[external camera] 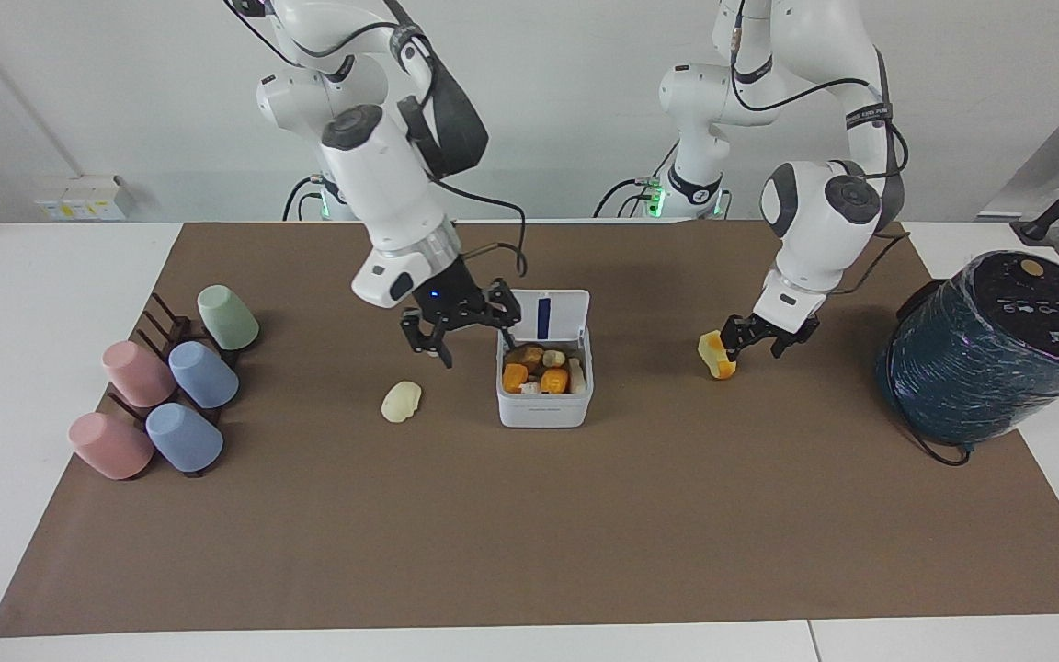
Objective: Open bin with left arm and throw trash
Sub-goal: 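Reach the left gripper to the cake while the right gripper reaches the potato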
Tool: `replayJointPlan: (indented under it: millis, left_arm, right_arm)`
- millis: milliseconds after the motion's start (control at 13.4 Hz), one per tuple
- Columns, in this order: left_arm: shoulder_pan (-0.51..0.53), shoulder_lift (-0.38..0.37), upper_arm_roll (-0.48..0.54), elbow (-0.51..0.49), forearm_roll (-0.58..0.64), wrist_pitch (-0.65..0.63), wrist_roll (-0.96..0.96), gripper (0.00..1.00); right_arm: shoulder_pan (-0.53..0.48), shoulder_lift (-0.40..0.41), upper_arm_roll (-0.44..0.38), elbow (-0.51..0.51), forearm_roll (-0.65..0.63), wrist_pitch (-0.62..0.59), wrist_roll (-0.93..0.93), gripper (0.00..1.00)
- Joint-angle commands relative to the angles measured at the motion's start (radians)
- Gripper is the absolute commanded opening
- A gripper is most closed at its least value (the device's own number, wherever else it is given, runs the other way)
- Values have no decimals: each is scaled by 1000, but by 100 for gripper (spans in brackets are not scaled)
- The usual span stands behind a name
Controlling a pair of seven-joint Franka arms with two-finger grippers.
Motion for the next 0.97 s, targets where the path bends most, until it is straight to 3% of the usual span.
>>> replayJointPlan:
  millis: [0, 224, 373, 671, 894]
  left_arm:
    - [-22, 0, 12, -32, 23, 37, -23, 81]
    - [-22, 0, 12, -48, 25, 51, -18, 66]
    - [-22, 0, 12, -49, 25, 51, -18, 42]
    - [-22, 0, 13, -46, 25, 46, -16, 5]
    - [-22, 23, 13, 22, 25, 11, -21, 0]
  right_arm:
    - [-27, -11, 14, -121, -71, 41, -2, 100]
    - [-47, 41, 14, -204, -91, 172, 3, 100]
    - [-46, 85, 17, -230, -91, 223, 3, 100]
    - [-27, 116, 19, -284, -89, 287, 70, 100]
    - [5, 134, 19, -286, -88, 299, 141, 100]
